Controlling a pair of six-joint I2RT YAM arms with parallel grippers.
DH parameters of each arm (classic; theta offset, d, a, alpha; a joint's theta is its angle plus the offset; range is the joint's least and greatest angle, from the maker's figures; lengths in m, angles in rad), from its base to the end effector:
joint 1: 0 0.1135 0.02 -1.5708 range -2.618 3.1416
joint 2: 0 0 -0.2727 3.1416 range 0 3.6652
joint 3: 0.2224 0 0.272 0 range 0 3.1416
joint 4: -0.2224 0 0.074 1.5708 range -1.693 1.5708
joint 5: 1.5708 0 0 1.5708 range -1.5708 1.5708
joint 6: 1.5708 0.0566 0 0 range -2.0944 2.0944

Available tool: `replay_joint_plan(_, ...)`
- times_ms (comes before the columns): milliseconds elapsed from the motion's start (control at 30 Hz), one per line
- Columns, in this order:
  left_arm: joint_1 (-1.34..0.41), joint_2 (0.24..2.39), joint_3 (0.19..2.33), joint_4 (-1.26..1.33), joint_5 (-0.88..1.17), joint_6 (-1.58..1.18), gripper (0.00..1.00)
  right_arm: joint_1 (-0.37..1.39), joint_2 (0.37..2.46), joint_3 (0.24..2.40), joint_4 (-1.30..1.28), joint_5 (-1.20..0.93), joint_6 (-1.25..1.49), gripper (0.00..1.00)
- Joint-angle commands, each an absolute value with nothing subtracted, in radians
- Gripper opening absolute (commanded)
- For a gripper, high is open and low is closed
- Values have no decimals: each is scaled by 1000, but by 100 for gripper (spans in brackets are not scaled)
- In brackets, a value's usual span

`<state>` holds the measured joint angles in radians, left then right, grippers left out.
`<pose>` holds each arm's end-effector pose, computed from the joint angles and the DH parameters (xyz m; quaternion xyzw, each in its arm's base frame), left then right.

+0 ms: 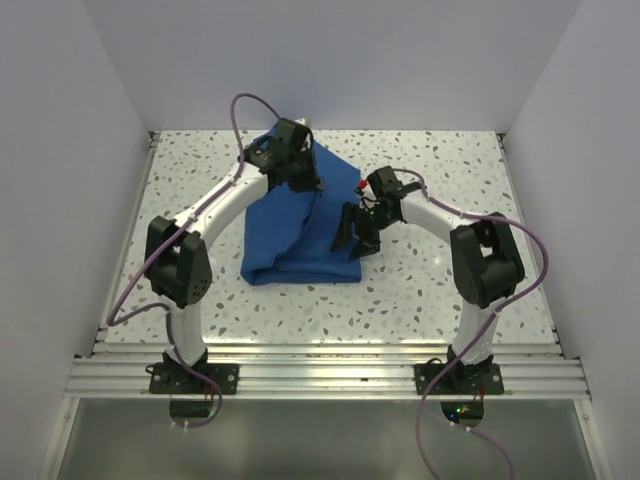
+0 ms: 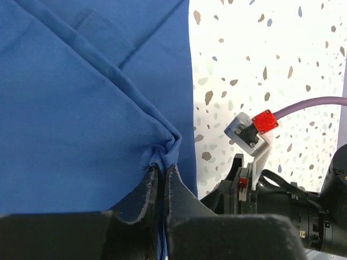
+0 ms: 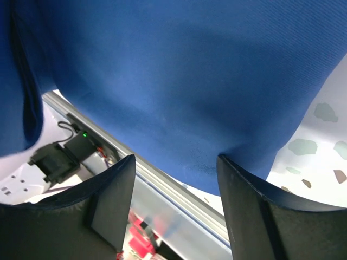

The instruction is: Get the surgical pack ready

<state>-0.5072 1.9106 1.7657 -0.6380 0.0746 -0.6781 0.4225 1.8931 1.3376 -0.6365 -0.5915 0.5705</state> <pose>0.4128 -0.2342 0.2997 -0.0645 0.9206 -0.2428 0.2989 0.3593 0.1961 0.1708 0.0147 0.9410 0.3375 0.0220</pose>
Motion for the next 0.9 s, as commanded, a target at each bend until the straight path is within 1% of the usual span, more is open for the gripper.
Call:
replay_joint_plan(0, -558, 1953, 1850, -607, 89, -715, 0, 422, 1891, 1304, -565, -638, 630, 64)
replay_joint_plan(33, -563, 1969, 1859, -609, 92, -719, 0, 422, 1894, 1296, -563, -641, 637, 63)
replay_joint_plan(133, -587, 2000, 1902, -609, 87, -726, 0, 422, 1896, 1275, -551, -650, 647, 54)
replay_joint_plan(167, -601, 2011, 1929, -614, 83, -726, 0, 422, 1896, 1270, -548, -653, 649, 52)
replay_joint_plan(367, -632, 2095, 2025, -658, 63, -723, 0, 405, 1859, 1266, -560, -632, 661, 52)
replay_joint_plan(600, -649, 2140, 2037, -643, 74, -727, 0, 284, 1758, 1232, -652, -569, 618, 51)
replay_joint_plan(733, -667, 2161, 2051, -638, 84, -726, 0, 262, 1755, 1223, -698, -520, 581, 51)
replay_joint_plan(867, -673, 2181, 2072, -640, 87, -724, 0, 261, 1776, 1192, -677, -546, 584, 51)
